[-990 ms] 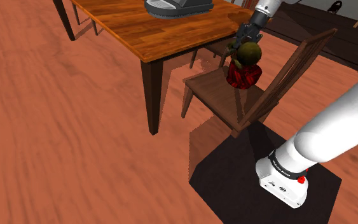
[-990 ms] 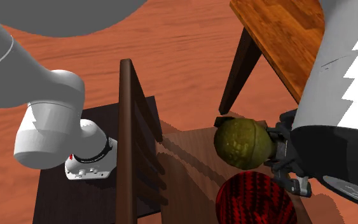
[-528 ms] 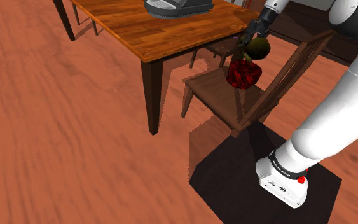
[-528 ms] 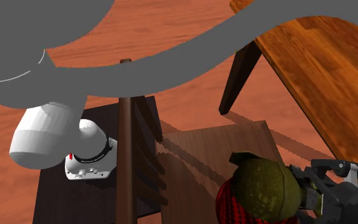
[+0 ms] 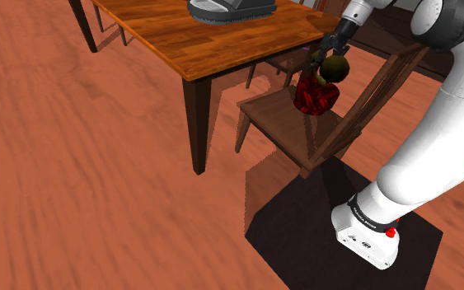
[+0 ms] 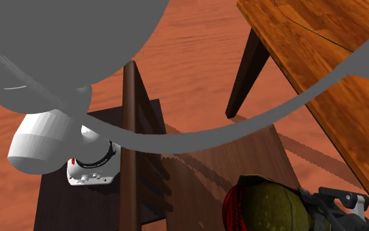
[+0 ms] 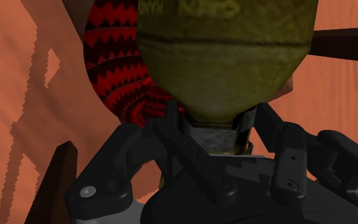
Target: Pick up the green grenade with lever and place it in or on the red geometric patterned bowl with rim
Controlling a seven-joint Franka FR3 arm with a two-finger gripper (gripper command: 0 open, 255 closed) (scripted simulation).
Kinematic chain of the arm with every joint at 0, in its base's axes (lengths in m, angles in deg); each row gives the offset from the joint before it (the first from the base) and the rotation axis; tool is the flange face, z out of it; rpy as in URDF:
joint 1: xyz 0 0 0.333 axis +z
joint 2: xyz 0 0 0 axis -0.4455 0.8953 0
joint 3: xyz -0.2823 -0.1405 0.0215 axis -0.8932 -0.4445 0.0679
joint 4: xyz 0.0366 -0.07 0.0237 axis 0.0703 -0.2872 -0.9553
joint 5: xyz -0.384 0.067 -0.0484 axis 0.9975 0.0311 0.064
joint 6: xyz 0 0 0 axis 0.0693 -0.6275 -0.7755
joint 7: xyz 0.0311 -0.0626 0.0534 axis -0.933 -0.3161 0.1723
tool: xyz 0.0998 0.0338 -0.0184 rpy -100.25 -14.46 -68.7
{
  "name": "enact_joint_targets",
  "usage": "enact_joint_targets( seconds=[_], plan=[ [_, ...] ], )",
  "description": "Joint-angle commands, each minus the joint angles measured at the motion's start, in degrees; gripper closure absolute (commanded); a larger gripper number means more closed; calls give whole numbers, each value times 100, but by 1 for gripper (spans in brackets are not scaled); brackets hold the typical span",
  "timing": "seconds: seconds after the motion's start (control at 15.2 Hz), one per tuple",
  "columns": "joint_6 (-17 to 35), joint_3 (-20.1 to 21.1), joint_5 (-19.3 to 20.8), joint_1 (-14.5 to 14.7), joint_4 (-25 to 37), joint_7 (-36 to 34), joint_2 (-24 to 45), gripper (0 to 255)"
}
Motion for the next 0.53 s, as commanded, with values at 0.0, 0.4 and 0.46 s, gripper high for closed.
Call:
enact_joint_targets(
  seconds=[0.0, 0.4, 0.46],
  plan=[
    [128, 6, -21, 2, -101, 51, 33, 255],
    [517, 29, -87, 18, -432, 198, 132, 255],
    [561, 32, -97, 18, -467, 216, 146, 255]
  ],
)
